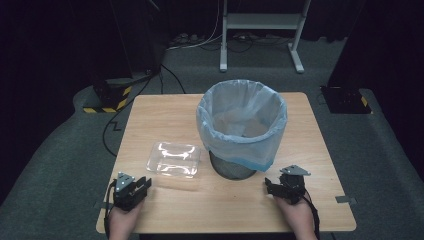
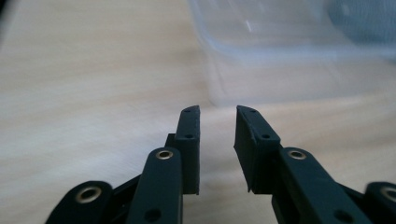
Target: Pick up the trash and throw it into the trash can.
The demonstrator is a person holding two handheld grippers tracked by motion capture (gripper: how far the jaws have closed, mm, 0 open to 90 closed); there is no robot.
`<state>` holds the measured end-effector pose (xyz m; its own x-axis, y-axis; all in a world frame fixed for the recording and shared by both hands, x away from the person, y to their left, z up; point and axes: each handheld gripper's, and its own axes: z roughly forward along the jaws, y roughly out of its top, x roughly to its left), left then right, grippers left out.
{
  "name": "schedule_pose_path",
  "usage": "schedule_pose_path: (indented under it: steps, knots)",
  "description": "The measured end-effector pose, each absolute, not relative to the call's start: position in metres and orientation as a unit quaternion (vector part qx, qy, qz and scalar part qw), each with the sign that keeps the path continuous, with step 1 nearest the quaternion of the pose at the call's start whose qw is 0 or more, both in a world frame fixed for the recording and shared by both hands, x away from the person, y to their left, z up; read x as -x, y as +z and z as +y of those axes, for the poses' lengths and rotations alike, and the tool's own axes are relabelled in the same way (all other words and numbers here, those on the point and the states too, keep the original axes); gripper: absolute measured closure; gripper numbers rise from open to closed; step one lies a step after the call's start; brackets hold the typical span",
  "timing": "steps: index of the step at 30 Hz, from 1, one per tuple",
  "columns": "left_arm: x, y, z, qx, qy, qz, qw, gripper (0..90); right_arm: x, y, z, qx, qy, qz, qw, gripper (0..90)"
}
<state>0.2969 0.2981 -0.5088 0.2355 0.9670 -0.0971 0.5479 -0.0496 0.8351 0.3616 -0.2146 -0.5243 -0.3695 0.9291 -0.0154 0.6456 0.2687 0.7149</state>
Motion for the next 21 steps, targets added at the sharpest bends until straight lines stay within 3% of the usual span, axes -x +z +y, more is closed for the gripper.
schedule_pose_path:
  steps: [4,8,11,13,16,18,21]
  knots:
    - [-0.3,-0.486,0.306,-0.645,0.278,0.562,0.436,67.7,-0.36,-0.524,-0.214,-0.512,0.319,0.765,0.226,20.9]
    - [-0.319,-0.472,0.299,-0.652,0.275,0.551,0.442,60.6,-0.36,-0.524,-0.214,-0.511,0.319,0.766,0.225,21.2]
    - [-0.342,-0.472,0.289,-0.66,0.283,0.554,0.421,50.1,-0.36,-0.524,-0.214,-0.511,0.32,0.765,0.225,21.9]
    - [-0.35,-0.475,0.288,-0.66,0.288,0.558,0.412,45.7,-0.359,-0.524,-0.214,-0.506,0.323,0.767,0.225,27.7]
    - [-0.359,-0.482,0.29,-0.662,0.274,0.569,0.404,43.5,-0.353,-0.523,-0.213,-0.492,0.331,0.772,0.229,43.0]
    - [-0.359,-0.484,0.288,-0.669,0.267,0.563,0.405,48.3,-0.345,-0.517,-0.209,-0.475,0.353,0.774,0.226,51.3]
    - [-0.357,-0.485,0.282,-0.678,0.264,0.553,0.406,53.8,-0.328,-0.5,-0.191,-0.437,0.387,0.776,0.237,55.8]
